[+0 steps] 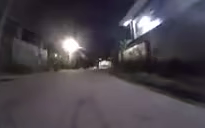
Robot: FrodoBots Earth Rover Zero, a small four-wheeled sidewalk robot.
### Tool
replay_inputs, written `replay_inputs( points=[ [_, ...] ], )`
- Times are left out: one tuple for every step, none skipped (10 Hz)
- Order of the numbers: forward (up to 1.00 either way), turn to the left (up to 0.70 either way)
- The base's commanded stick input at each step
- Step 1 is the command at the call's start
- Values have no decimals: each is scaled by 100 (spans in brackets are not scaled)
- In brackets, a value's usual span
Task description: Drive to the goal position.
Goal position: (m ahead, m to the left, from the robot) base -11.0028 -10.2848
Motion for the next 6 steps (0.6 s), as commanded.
replay_inputs(
  points=[
    [70, 0],
    [70, 0],
    [70, 0],
    [70, 0],
    [70, 0],
    [70, 0]
  ],
)
